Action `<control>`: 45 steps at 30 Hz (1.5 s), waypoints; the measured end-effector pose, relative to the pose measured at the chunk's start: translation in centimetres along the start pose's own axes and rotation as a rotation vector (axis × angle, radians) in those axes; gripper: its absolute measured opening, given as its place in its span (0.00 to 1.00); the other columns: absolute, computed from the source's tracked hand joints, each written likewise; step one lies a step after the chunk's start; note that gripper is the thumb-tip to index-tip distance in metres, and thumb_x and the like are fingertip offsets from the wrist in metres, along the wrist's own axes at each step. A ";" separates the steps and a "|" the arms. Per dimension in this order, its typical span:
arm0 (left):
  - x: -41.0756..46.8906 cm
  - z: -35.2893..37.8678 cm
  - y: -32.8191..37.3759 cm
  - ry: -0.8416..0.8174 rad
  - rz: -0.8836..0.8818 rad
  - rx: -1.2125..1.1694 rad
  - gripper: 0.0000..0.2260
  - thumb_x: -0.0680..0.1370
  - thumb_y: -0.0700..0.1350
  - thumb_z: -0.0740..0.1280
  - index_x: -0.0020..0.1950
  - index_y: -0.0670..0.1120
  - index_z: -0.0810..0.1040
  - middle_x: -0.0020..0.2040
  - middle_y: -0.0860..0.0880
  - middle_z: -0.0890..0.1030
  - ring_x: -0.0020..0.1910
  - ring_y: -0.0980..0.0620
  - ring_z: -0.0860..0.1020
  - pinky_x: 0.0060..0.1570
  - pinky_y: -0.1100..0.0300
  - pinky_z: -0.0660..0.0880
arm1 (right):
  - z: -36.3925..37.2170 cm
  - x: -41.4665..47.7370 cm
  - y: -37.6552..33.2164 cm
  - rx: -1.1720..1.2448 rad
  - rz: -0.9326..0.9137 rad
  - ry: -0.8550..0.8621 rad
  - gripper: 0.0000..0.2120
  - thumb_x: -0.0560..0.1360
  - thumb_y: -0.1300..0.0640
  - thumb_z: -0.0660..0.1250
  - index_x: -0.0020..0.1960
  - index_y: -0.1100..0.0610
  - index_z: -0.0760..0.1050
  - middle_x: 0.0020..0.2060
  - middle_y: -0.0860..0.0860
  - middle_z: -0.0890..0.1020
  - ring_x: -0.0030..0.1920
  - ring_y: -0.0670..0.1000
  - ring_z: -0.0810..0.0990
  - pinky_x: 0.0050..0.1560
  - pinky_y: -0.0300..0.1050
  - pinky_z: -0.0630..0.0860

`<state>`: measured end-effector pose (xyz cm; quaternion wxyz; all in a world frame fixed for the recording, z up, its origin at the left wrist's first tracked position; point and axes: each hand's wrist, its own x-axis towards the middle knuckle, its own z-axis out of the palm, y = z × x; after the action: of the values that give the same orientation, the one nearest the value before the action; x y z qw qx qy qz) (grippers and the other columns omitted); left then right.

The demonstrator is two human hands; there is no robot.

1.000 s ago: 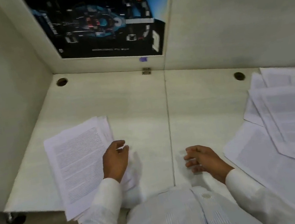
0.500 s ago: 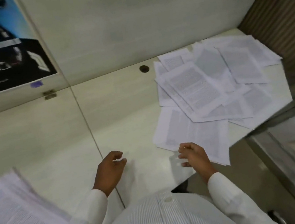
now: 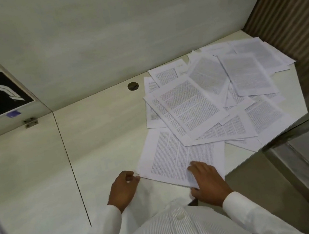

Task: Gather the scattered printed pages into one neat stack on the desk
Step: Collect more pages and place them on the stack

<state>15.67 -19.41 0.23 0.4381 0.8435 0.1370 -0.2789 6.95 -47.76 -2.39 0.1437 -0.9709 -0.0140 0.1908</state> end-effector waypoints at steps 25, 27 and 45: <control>2.7 7.7 9.2 -0.003 -0.191 -0.474 0.07 0.81 0.39 0.64 0.58 0.40 0.77 0.46 0.41 0.83 0.40 0.43 0.83 0.36 0.52 0.83 | -5.6 10.6 7.5 -0.051 0.091 0.039 0.43 0.74 0.38 0.65 0.79 0.56 0.50 0.80 0.58 0.46 0.79 0.60 0.45 0.76 0.63 0.44; 3.0 7.8 9.3 0.003 -0.191 -0.464 0.04 0.81 0.39 0.64 0.55 0.41 0.77 0.46 0.40 0.83 0.42 0.41 0.83 0.45 0.45 0.83 | -5.7 10.9 7.8 -0.060 0.092 0.062 0.40 0.74 0.40 0.64 0.78 0.57 0.55 0.79 0.59 0.53 0.78 0.60 0.53 0.74 0.62 0.53; 4.2 5.9 7.5 0.022 -0.209 -0.430 0.06 0.82 0.40 0.63 0.55 0.39 0.77 0.45 0.39 0.82 0.38 0.43 0.80 0.38 0.54 0.81 | -7.0 11.5 8.1 -0.099 0.074 0.051 0.38 0.72 0.39 0.64 0.75 0.56 0.59 0.75 0.55 0.62 0.73 0.57 0.61 0.68 0.56 0.63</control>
<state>20.54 -28.61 0.00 0.5750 0.7150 0.2843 -0.2780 20.02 -56.49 -2.73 0.0887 -0.9813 0.0164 0.1702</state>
